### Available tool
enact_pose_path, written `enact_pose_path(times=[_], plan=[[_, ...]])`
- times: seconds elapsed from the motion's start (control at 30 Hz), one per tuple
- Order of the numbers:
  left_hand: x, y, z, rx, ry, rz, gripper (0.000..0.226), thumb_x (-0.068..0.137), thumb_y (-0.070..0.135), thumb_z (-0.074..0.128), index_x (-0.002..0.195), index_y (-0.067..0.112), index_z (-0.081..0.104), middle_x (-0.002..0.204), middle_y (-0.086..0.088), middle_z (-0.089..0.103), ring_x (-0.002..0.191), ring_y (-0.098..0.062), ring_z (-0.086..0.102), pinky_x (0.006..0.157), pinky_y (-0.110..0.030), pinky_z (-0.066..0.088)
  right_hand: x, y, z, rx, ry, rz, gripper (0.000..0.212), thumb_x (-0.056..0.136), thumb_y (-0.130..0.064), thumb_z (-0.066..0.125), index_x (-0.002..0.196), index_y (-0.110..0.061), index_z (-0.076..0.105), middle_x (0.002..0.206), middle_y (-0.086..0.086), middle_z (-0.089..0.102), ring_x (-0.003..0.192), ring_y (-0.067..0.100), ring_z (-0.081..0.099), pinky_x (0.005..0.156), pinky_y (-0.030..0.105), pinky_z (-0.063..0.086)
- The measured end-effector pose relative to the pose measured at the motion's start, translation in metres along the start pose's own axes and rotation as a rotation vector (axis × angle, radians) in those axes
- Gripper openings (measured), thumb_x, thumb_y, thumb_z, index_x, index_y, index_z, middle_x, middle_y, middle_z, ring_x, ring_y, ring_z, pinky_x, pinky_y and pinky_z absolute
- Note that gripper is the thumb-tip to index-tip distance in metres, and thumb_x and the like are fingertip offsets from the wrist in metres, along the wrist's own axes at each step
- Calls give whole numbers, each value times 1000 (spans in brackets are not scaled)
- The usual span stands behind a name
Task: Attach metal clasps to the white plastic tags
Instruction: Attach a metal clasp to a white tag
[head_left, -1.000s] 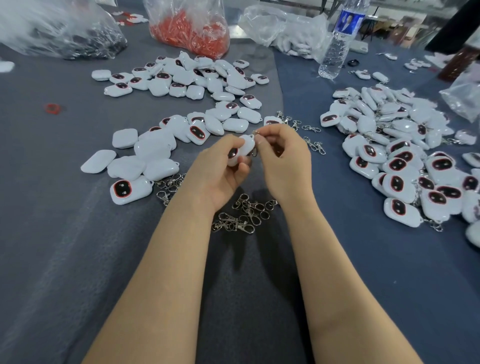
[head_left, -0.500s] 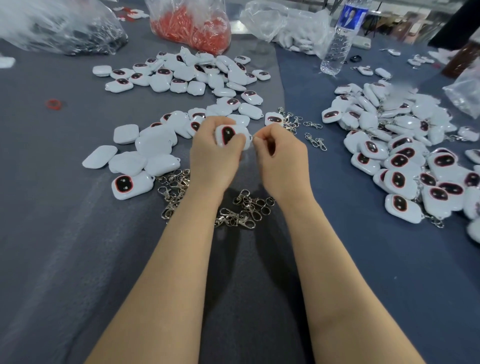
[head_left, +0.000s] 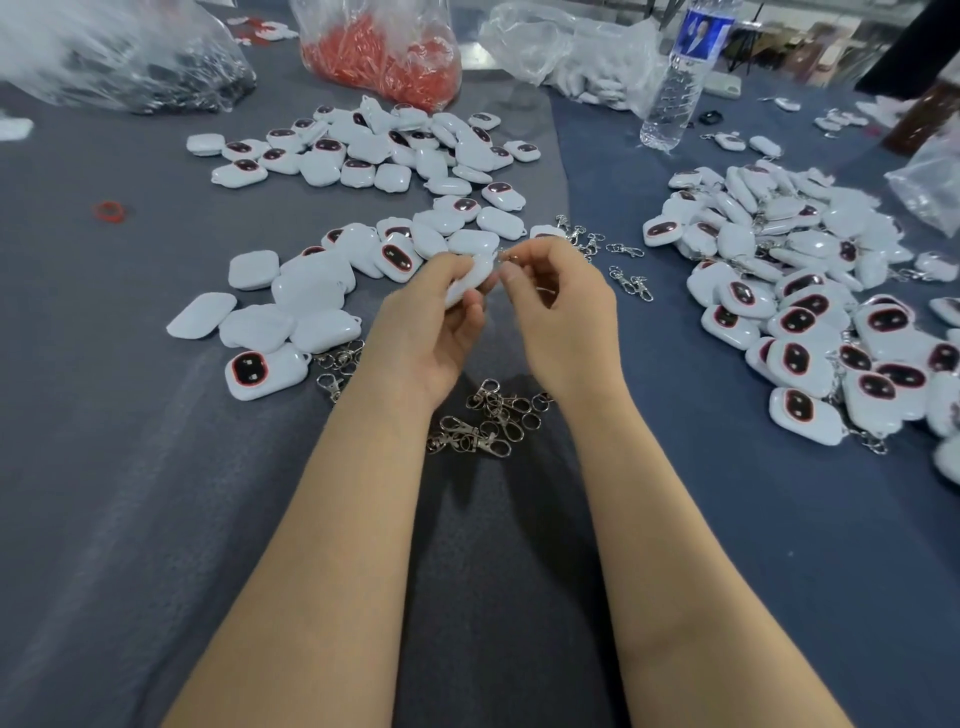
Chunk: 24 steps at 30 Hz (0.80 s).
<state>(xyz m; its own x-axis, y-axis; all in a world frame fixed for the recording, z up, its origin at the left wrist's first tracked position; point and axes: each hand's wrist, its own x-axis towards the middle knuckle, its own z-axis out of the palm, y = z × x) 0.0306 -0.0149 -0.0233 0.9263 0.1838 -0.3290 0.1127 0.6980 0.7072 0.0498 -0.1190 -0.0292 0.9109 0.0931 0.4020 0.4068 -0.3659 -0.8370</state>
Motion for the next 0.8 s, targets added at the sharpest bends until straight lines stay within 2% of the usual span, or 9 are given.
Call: enact_pose_path(times=[0.13, 0.27, 0.33, 0.43, 0.53, 0.63, 0.7, 0.77, 0.8], plan=[[0, 4, -2, -138, -105, -166, 14, 89, 11, 52, 84, 2, 61, 65, -2, 59, 39, -1, 47, 36, -8, 39, -1, -3, -1, 88, 16, -13, 11, 91, -7, 58, 87, -18, 61, 73, -16, 60, 68, -9, 55, 67, 6, 41], [-1, 4, -3, -241, -133, -250, 12, 87, 11, 53, 87, 1, 61, 64, -3, 57, 41, -2, 47, 35, -8, 39, -1, -3, 1, 70, 40, -24, 12, 92, -8, 56, 89, -18, 61, 81, -9, 62, 73, -2, 55, 70, 8, 41], [-2, 3, -2, -240, -111, -228, 10, 88, 9, 53, 86, 1, 60, 63, -4, 58, 40, -2, 48, 36, -7, 40, -1, -1, 2, 23, 55, -39, 12, 92, -9, 56, 87, -19, 60, 80, -9, 60, 73, -1, 53, 69, 8, 39], [-2, 0, 2, -10, 13, -5, 11, 89, 6, 54, 81, 3, 61, 65, -4, 62, 41, -1, 51, 40, -10, 43, -2, 1, 3, -60, 70, -62, 9, 92, -9, 56, 88, -13, 62, 79, -7, 58, 69, 0, 48, 65, 8, 37], [-3, -3, 4, 466, 134, 398, 6, 89, 7, 56, 92, 9, 60, 73, 0, 60, 44, -1, 54, 47, -16, 48, -2, 2, 1, -153, 58, -89, 9, 92, -5, 54, 86, -7, 61, 76, -7, 52, 66, 3, 43, 64, 8, 34], [-5, -5, -1, 968, 122, 786, 13, 89, 13, 56, 102, 14, 57, 74, 6, 56, 60, -13, 57, 60, -25, 47, 0, 5, -1, -250, 0, -62, 11, 92, -6, 52, 86, -8, 61, 80, -2, 55, 73, 13, 46, 63, 15, 33], [-5, -9, -4, 1209, 89, 917, 15, 91, 18, 56, 107, 16, 57, 78, 7, 54, 70, -15, 51, 64, -25, 39, 2, 9, -2, -322, -50, -1, 12, 94, -10, 51, 87, -10, 61, 86, 1, 58, 80, 19, 50, 68, 25, 37], [-4, -13, -4, 1255, 77, 959, 15, 92, 20, 55, 107, 18, 57, 79, 10, 52, 71, -12, 47, 63, -21, 33, 3, 11, -2, -363, -60, 35, 13, 95, -13, 51, 89, -12, 62, 92, 4, 61, 86, 22, 53, 75, 32, 41], [-4, -14, -3, 1222, 84, 949, 15, 92, 19, 55, 107, 19, 57, 78, 10, 52, 70, -12, 48, 62, -19, 34, 3, 11, -2, -344, -44, 31, 13, 95, -13, 52, 90, -12, 63, 92, 3, 62, 87, 21, 53, 76, 29, 40]])
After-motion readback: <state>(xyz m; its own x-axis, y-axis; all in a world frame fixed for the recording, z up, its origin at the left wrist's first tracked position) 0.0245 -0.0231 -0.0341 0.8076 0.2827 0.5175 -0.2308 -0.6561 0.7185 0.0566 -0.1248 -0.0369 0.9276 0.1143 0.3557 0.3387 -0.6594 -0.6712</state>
